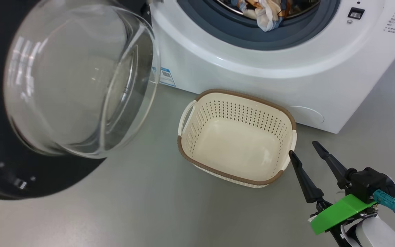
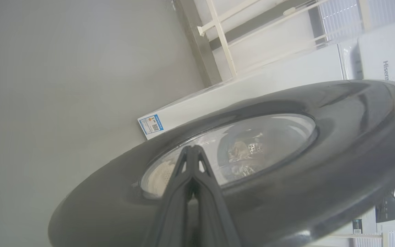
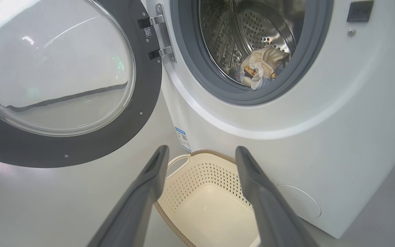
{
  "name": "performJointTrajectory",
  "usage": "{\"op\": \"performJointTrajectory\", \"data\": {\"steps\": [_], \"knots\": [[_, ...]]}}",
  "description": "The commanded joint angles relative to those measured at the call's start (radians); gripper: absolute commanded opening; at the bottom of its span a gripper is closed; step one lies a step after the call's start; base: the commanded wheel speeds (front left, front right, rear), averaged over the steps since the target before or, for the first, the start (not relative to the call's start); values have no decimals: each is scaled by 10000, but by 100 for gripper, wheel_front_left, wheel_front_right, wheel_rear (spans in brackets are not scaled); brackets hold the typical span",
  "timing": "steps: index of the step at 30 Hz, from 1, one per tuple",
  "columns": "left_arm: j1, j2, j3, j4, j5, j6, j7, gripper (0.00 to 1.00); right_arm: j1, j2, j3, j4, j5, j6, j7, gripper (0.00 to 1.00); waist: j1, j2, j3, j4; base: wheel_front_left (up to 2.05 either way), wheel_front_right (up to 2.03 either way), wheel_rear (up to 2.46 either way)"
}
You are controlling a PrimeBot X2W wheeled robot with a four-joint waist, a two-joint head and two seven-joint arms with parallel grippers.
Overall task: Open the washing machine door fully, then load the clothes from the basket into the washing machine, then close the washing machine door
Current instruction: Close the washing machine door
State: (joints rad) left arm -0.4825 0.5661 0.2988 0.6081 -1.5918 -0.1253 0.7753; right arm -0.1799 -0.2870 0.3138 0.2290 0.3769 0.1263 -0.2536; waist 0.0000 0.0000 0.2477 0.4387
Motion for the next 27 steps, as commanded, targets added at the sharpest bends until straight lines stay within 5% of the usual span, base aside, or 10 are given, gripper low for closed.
{"op": "performJointTrajectory", "data": {"steps": [1,27], "knots": [[40,425,106,-437,-37,-54,251,0,82,17,103,-204,-4,44,-82,100,0,0,-154,3,0,0,0],[1566,-53,-531,-3508,-96,-54,2620,0,979,586,-375,-320,99,44,-82,100,0,0,-1461,-362,0,0,0]]}}
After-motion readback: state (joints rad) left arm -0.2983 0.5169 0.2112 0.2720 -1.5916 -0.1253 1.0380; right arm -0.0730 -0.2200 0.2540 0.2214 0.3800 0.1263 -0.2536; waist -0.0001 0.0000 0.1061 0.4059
